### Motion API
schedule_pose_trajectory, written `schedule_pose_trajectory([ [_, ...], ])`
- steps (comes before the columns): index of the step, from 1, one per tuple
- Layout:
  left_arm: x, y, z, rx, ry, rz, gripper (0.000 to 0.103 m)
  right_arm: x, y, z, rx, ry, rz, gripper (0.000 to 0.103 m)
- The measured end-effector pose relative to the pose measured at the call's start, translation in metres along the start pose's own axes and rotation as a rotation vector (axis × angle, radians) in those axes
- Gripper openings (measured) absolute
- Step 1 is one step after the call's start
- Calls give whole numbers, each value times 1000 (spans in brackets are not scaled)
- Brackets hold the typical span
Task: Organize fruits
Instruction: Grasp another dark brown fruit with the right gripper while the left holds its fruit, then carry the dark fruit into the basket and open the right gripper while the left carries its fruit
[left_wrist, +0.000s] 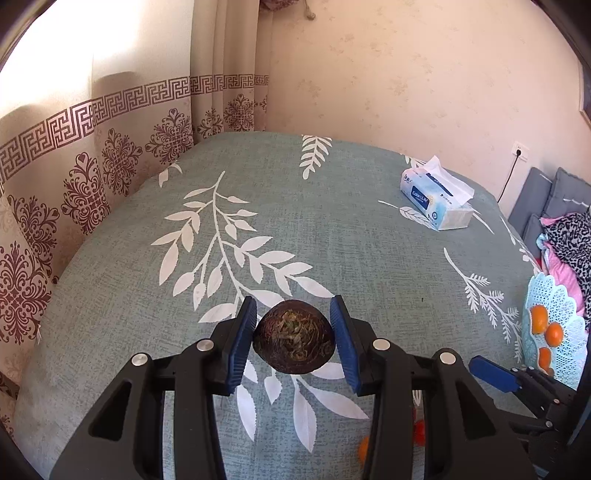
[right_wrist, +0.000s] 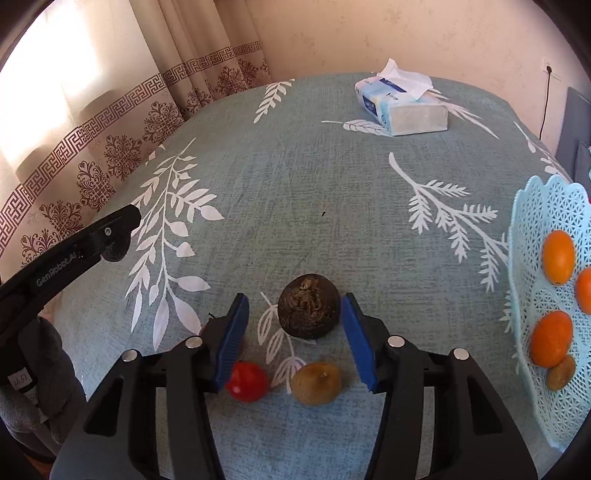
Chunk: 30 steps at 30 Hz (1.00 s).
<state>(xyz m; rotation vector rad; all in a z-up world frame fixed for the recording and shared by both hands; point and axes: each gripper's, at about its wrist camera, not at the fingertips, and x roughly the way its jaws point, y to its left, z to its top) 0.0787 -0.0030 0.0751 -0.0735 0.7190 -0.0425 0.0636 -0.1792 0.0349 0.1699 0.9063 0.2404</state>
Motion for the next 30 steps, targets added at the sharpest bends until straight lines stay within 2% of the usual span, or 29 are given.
schedule_pose_trajectory([
  [5,1,5,-4,-6,4,-6,42,10,0,6,2,6,-37,53],
  [8,0,7,-5,-10,5,-16,42,17,0,7,-12,10,-93,52],
  [14,0,6,-6,-6,7,-25,42,27,1,5,-32,26,-106,52],
  [16,1,7,-7,-6,11,-26,42,27,1,5,-40,26,-108,42],
  [18,2,6,-7,-4,12,-26,42,26,2,5,-42,24,-110,41],
  [30,1,1,-10,16,12,-26,42,-28,-14,6,23,-89,-93,41],
])
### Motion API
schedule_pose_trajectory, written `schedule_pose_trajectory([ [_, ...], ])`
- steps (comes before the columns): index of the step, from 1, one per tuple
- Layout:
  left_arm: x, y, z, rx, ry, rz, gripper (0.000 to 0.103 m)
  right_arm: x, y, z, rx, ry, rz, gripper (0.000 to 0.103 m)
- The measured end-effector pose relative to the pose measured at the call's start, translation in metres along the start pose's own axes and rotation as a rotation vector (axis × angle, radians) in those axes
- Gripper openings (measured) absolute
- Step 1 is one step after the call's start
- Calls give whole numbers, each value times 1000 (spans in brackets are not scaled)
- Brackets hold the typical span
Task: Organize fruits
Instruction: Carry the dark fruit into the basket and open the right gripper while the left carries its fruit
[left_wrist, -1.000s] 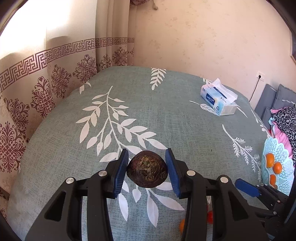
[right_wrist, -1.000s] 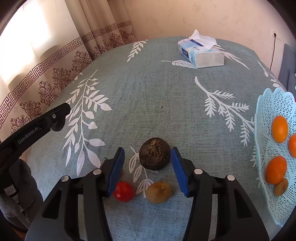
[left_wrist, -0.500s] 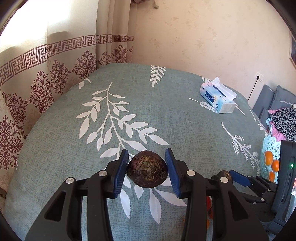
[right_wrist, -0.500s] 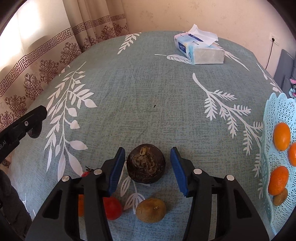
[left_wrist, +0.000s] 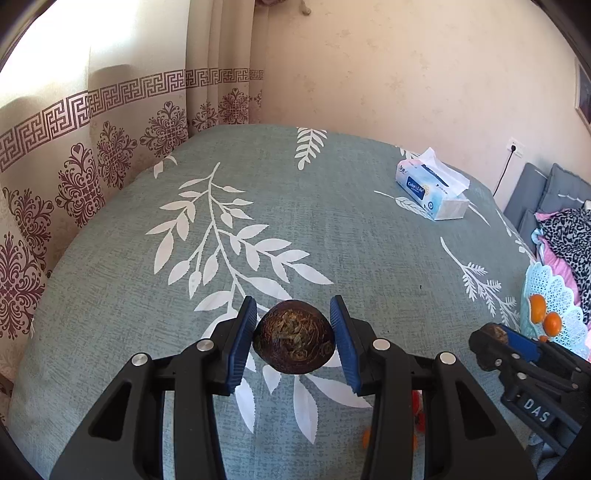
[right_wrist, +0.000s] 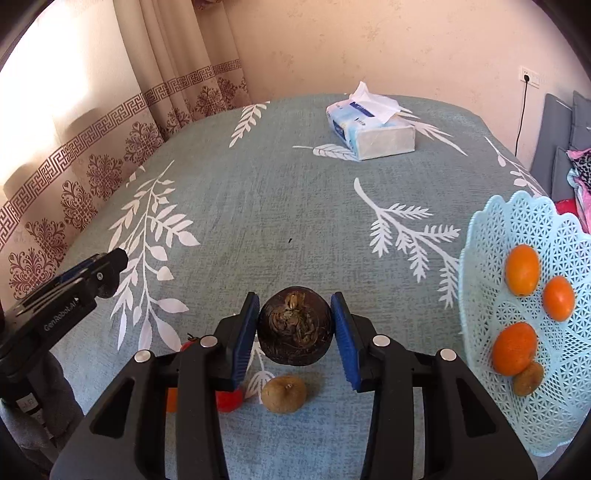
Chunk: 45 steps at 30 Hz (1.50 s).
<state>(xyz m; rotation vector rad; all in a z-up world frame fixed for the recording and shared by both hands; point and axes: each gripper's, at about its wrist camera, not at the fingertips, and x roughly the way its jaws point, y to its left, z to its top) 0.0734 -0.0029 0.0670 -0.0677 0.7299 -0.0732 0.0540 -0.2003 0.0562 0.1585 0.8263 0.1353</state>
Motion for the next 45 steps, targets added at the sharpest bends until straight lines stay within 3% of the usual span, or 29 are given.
schedule_pose_trajectory([
  [20,-13,-29,-5,73,-5,-3,42,-92,-102,-22,199,-164,-106,41],
  [39,-29,-70,-9,148,-17,-34,42,-104,-169,-45,367,-183,-181,42],
  [41,-30,-75,-8,157,-19,-39,42,-106,-173,-45,382,-192,-177,45],
  [42,-30,-78,-9,163,-19,-42,42,-109,-174,-45,392,-200,-178,51],
  [45,-31,-87,-9,179,-21,-53,42,-112,-178,-46,412,-212,-183,53],
])
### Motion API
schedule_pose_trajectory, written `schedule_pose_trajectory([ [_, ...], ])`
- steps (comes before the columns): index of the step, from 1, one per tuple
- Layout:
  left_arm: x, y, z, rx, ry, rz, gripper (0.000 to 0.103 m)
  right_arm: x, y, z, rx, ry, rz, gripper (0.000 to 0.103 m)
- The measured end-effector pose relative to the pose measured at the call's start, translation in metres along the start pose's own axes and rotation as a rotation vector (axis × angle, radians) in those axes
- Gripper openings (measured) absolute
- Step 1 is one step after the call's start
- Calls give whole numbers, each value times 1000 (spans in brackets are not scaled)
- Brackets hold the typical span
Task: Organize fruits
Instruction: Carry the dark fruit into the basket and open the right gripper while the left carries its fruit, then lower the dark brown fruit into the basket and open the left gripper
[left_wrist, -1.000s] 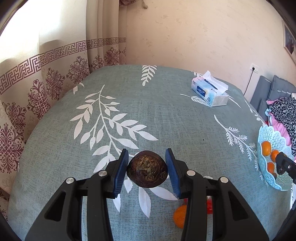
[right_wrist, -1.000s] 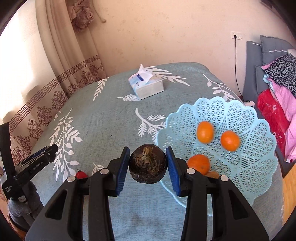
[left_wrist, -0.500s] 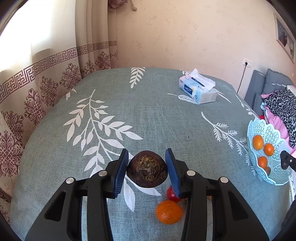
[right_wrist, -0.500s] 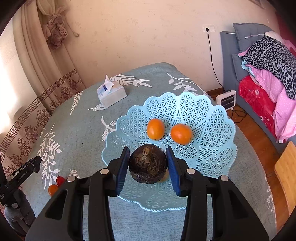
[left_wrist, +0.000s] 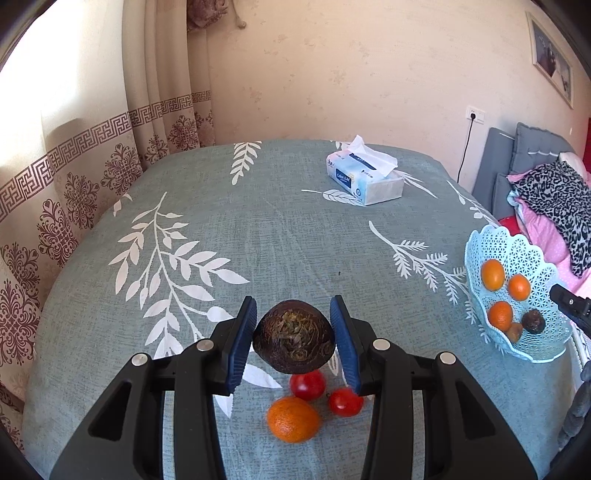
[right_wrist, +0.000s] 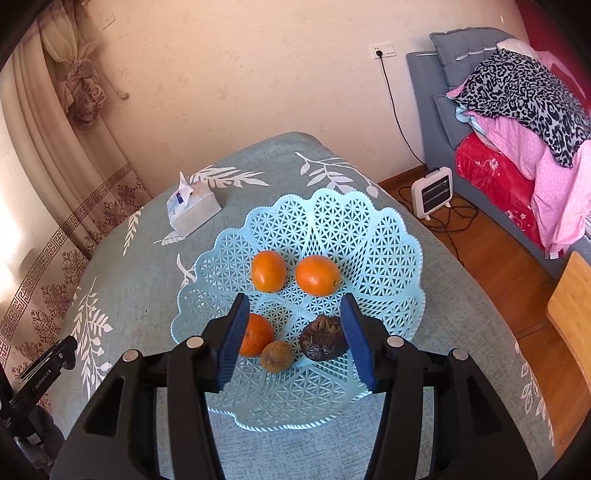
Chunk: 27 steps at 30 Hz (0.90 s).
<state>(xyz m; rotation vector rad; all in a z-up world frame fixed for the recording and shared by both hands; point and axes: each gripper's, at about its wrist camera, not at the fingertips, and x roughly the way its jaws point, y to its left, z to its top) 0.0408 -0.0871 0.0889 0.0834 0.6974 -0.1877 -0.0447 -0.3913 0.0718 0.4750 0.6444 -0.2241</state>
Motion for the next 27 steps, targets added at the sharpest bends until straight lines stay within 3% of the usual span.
schedule_pose_trajectory([
  [8,-1,-37,10,60,0,-78,42,-10,-4,5,28,-29,9,53],
  [18,13,-95,13,123,62,-275,42,-18,-9,11,46,-57,13,53],
  [27,21,-146,11,218,57,-354,42,-18,-11,13,53,-57,17,53],
])
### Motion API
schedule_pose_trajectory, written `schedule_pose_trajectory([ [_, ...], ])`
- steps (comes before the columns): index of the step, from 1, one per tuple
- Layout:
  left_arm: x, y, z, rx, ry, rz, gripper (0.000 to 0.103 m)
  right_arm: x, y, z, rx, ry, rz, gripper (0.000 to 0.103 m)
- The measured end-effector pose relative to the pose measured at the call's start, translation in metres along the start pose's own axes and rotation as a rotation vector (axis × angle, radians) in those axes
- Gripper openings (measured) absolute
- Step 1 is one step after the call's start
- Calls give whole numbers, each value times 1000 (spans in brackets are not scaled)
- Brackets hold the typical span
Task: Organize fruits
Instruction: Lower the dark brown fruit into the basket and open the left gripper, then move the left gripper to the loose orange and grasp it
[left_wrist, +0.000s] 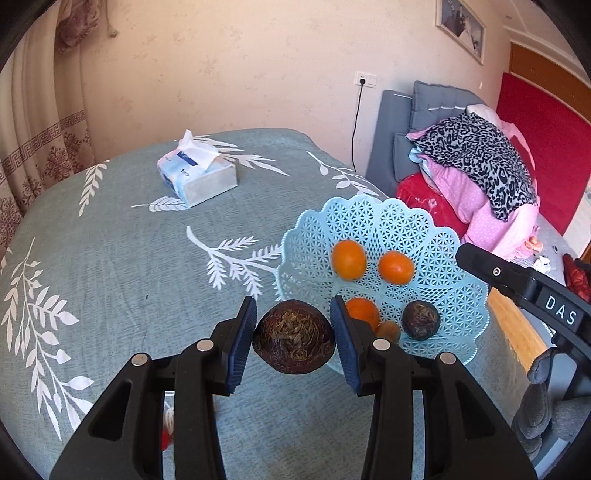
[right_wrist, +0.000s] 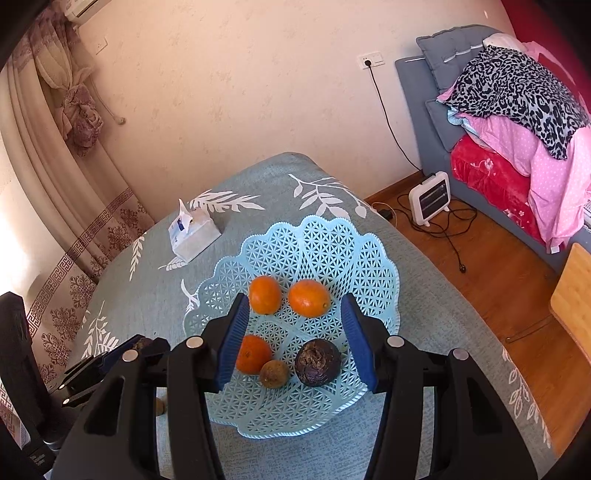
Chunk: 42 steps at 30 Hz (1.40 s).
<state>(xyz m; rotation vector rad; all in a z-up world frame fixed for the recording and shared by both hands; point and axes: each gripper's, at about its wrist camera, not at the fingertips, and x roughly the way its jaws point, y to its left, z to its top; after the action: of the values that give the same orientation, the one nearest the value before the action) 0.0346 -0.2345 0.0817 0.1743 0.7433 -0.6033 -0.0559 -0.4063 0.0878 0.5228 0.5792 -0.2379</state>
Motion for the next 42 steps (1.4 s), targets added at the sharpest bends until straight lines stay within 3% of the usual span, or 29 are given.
schedule_pose_trajectory([
  [8,21,-9,12,-3,2,-26,43,1,-1,0,0,-7,-11,53],
  [9,23,-8,13,-9,2,-29,47,2,-2,0,2,-6,-13,53],
  [11,22,-5,15,-26,-7,-33,66,2,-3,0,6,-6,-16,53],
  [18,12,14,18,-81,-25,-9,77,4,-1,-1,-1,-3,-13,53],
  [21,8,20,18,-101,-18,2,88,5,1,-3,-7,1,-10,53],
  [36,-44,58,10,-109,-93,147,89,-5,20,-9,-49,-27,50,53],
  [42,-61,83,-4,-160,-91,202,89,-5,35,-16,-87,-18,68,53],
])
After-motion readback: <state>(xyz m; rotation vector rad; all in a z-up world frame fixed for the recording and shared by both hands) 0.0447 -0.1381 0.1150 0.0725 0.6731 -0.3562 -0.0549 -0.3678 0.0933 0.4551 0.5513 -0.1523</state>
